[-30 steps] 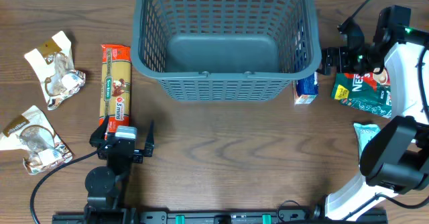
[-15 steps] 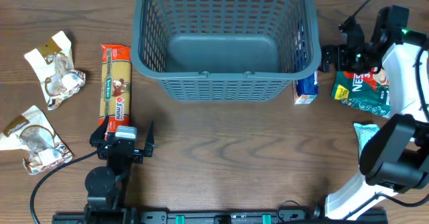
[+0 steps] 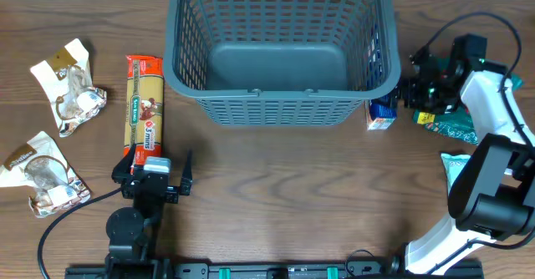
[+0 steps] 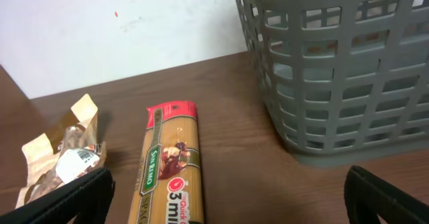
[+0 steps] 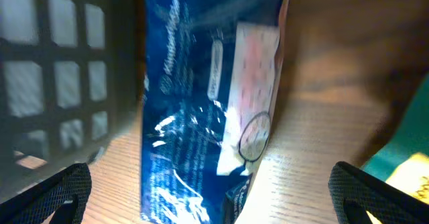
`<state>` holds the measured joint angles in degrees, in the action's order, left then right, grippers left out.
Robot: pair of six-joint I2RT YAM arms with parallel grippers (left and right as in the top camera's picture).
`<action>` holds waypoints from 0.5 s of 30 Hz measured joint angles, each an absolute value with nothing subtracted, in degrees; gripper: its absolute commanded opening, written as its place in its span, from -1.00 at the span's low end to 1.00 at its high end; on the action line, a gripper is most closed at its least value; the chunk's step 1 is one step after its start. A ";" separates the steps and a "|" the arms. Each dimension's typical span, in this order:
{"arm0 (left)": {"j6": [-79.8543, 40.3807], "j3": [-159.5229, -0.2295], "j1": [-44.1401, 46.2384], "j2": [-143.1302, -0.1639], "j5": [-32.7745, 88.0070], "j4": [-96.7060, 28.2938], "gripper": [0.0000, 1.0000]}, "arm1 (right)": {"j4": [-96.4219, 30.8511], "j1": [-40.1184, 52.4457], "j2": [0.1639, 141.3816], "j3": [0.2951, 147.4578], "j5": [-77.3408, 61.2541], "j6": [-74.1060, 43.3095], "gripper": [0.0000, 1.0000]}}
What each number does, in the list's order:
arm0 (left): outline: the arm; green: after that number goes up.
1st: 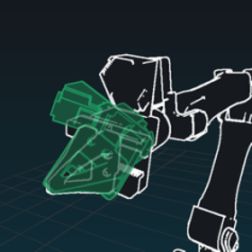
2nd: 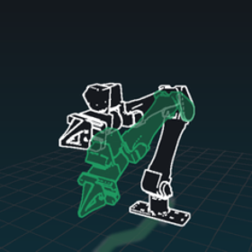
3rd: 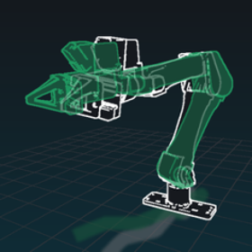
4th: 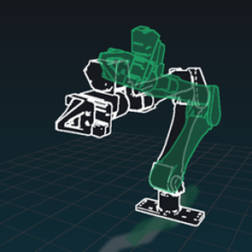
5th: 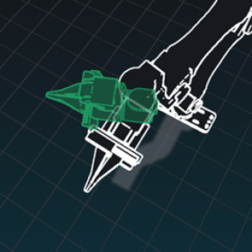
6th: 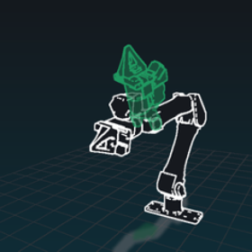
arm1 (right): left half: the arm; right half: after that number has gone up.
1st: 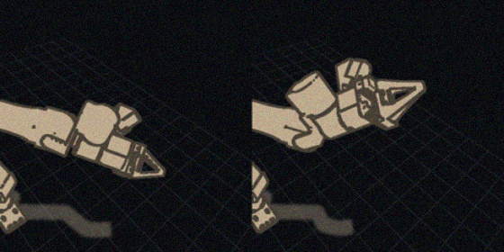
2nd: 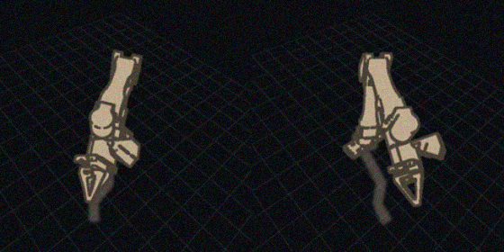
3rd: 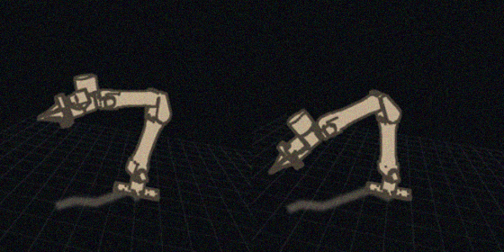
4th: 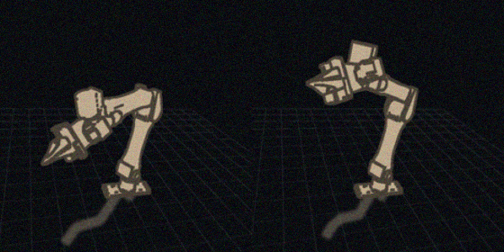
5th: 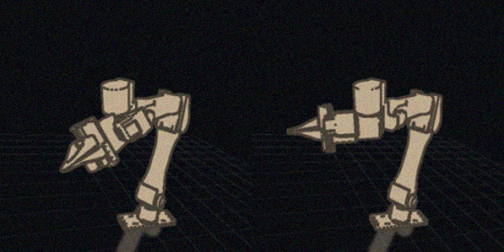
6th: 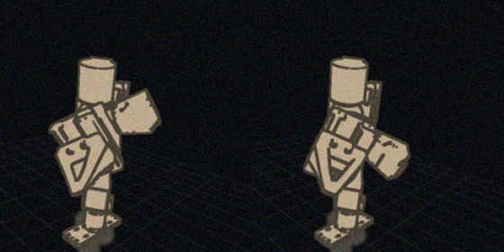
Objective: Pack container
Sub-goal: 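Close the right gripper around the blue tissue pack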
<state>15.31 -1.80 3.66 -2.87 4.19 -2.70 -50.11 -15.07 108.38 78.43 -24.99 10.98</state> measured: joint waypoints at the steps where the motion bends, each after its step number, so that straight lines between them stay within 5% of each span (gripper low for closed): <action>1: 15.31 -1.80 3.66 -2.87 4.19 -2.70 0.97 | -49.84 -15.07 108.38 77.67 -24.99 10.96 0.98; 15: 15.31 -1.80 3.66 -2.87 4.19 -2.70 0.97 | -46.35 -15.07 108.38 73.54 -25.08 10.85 0.99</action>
<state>15.31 -1.80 3.66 -2.87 4.19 -2.70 -46.35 -15.07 108.38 73.54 -25.08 10.85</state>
